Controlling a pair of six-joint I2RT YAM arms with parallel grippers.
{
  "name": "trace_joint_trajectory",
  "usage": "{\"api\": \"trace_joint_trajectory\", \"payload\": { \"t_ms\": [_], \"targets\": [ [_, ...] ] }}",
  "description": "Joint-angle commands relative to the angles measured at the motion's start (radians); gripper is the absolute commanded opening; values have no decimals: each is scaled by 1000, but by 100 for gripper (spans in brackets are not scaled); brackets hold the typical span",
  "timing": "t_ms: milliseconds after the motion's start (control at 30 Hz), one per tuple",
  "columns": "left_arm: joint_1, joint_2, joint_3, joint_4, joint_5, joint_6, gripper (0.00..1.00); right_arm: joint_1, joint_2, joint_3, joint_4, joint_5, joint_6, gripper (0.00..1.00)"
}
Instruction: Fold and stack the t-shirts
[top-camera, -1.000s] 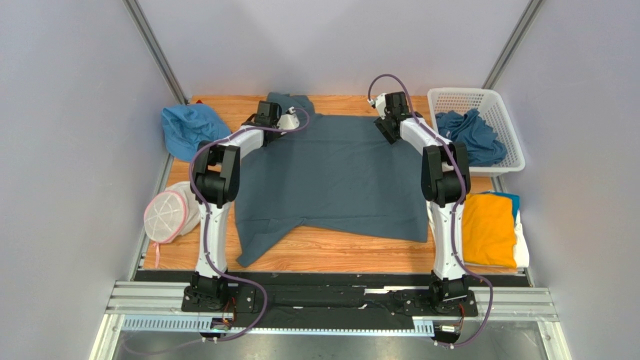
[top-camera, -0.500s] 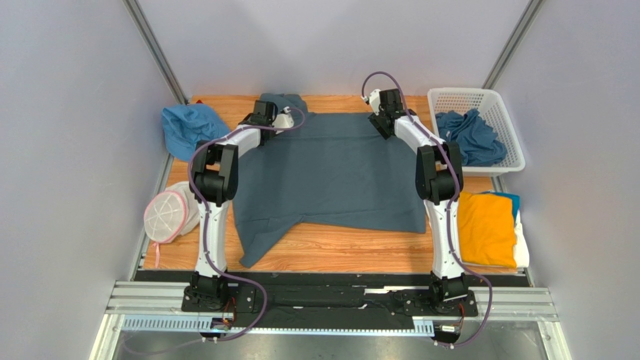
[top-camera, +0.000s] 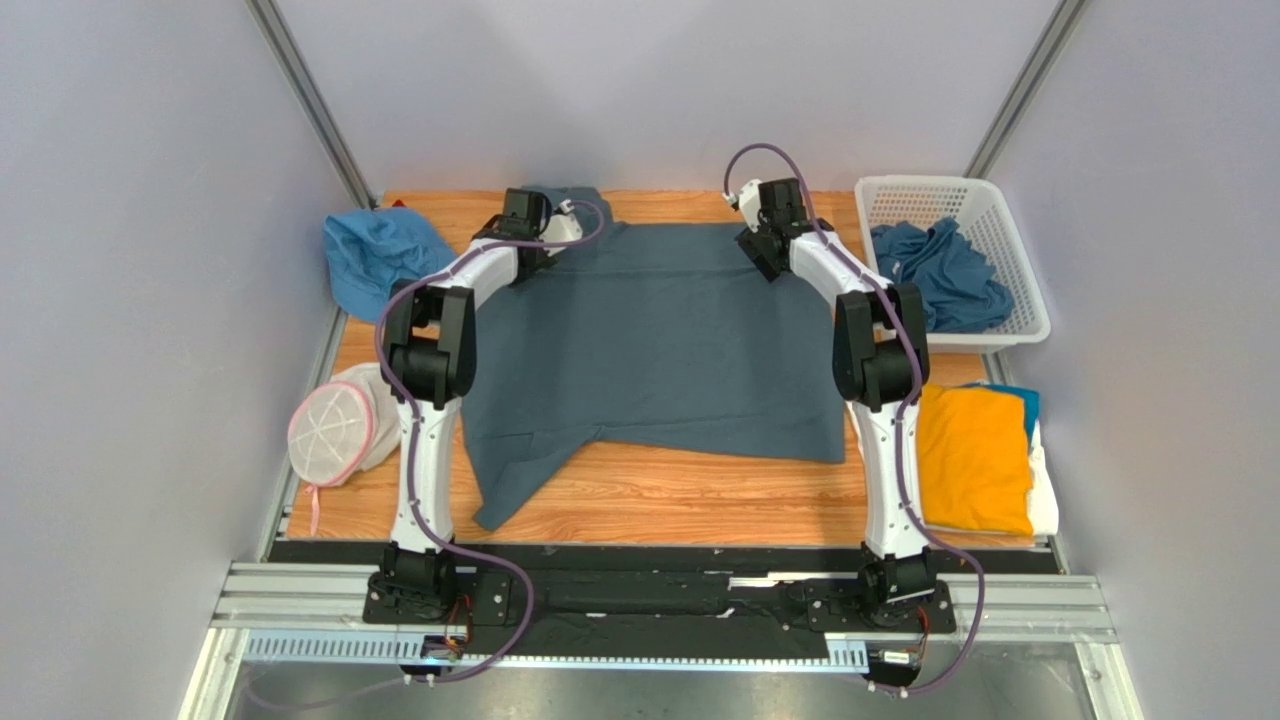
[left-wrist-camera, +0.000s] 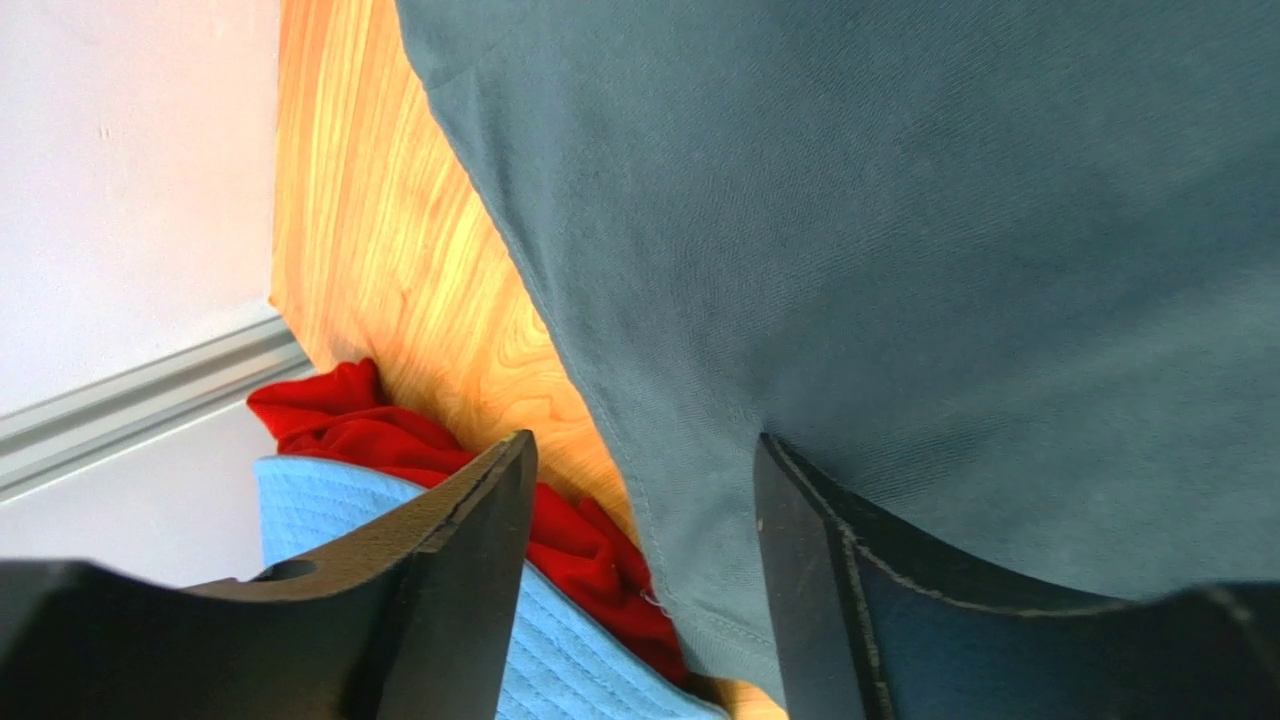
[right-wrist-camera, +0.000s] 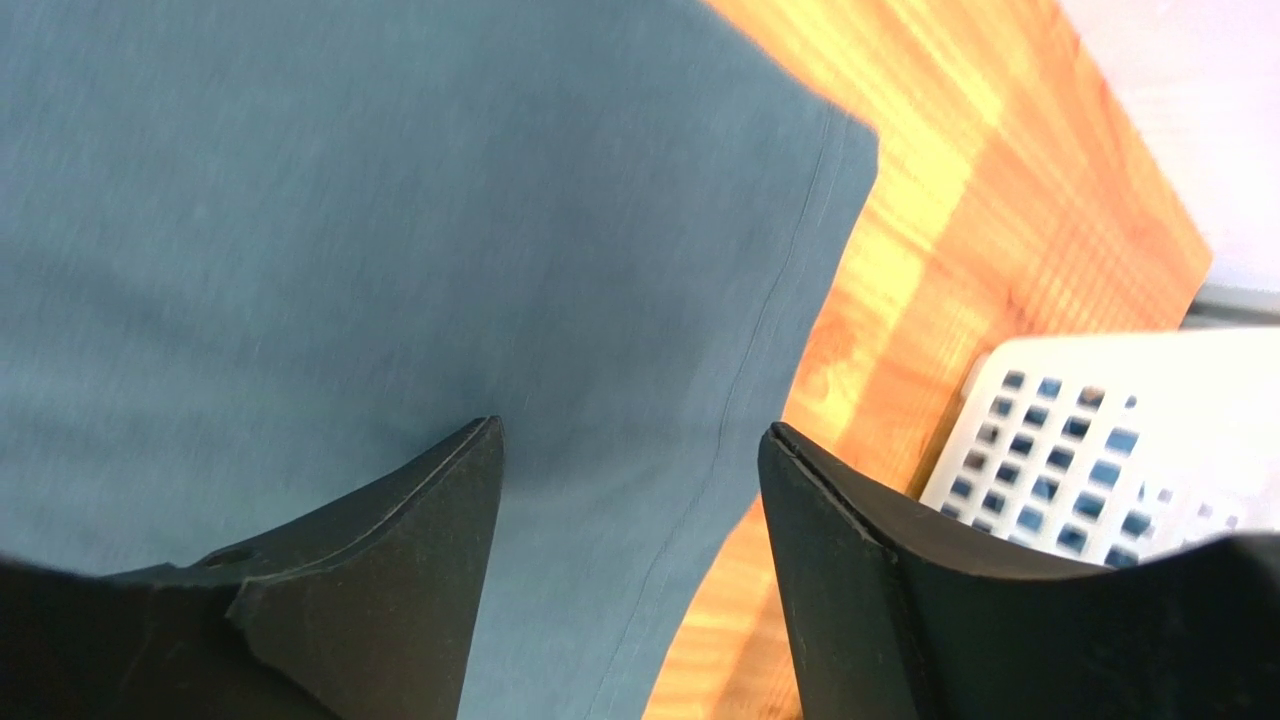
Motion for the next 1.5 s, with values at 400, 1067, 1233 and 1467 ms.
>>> {"api": "trace_joint_trajectory", "payload": {
  "t_ms": [400,1067,1233,1467],
  "targets": [
    [-59,-559,-293,-383,366,-153,77,43,-485,-357,-207,-136,130,77],
    [-61,-777,-650,-618,663,-126,78,90,-841,-844,-295,-208,142,79],
    [-67,-762,-649,-666,701,-107,74,92,-841,-893,-268,-214,144,79],
    [-93,-716,-640,-681,703,-106,70,98,-830,-900,-261,-217,150,77]
  ]
}}
